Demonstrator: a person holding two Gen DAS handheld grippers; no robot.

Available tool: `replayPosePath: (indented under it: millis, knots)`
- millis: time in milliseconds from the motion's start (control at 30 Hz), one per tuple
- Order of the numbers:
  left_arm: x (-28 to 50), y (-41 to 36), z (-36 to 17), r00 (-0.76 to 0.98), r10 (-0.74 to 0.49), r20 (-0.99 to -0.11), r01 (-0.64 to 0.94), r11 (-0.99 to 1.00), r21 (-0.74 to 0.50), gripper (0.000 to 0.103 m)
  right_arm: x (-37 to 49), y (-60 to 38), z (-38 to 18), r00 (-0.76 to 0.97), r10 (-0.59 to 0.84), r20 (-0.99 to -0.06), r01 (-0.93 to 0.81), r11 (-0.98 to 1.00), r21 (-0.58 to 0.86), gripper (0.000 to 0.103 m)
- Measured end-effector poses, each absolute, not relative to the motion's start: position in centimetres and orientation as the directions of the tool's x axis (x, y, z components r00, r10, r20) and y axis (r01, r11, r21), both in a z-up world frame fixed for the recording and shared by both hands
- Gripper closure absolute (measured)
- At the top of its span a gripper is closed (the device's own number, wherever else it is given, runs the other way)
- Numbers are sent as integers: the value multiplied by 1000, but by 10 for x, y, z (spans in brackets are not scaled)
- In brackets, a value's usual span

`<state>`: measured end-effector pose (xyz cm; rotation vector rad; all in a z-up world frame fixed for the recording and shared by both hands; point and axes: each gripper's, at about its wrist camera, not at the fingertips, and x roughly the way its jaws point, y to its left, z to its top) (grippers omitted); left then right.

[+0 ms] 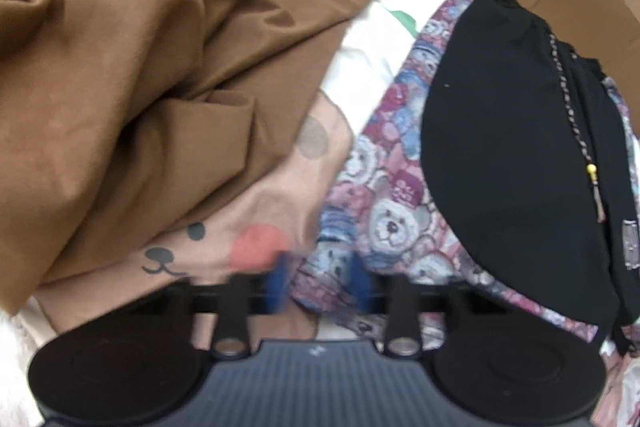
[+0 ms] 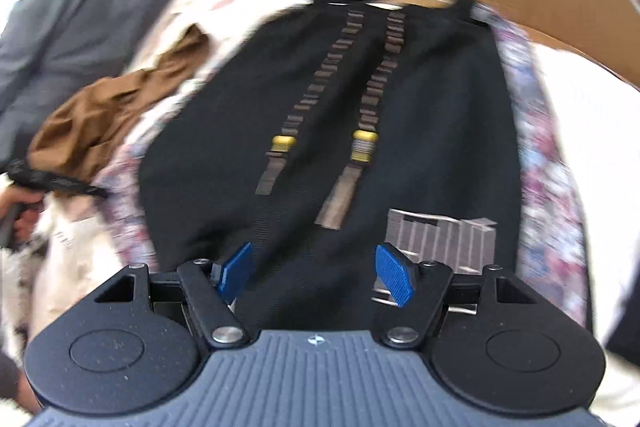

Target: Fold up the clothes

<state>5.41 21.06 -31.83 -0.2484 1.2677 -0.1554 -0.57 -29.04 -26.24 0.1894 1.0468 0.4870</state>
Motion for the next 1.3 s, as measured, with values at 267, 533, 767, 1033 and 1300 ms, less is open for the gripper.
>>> replayPosePath:
  millis: [267, 533, 767, 1033, 1300]
  knots:
    - [43, 216, -308, 330, -292, -898, 13, 952, -305, 93, -4, -227, -265, 261, 544, -797, -412, 810, 418, 31]
    - [46, 219, -303, 366, -314, -876, 64, 948, -313, 83, -11, -178, -274, 120, 557, -822, -450, 769, 455, 56]
    - [51, 216, -315, 349, -358, -866, 39, 929, -369, 66, -17, -152, -289, 9, 544, -839, -427, 761, 488, 58]
    - [46, 221, -325, 384, -353, -853, 25, 927, -373, 90, -3, -151, -320, -38, 514, -857, -258, 823, 505, 56]
    - [44, 233, -297, 442, -409, -798, 11, 892, -452, 100, 14, -147, -341, -103, 498, -861, -167, 845, 508, 98]
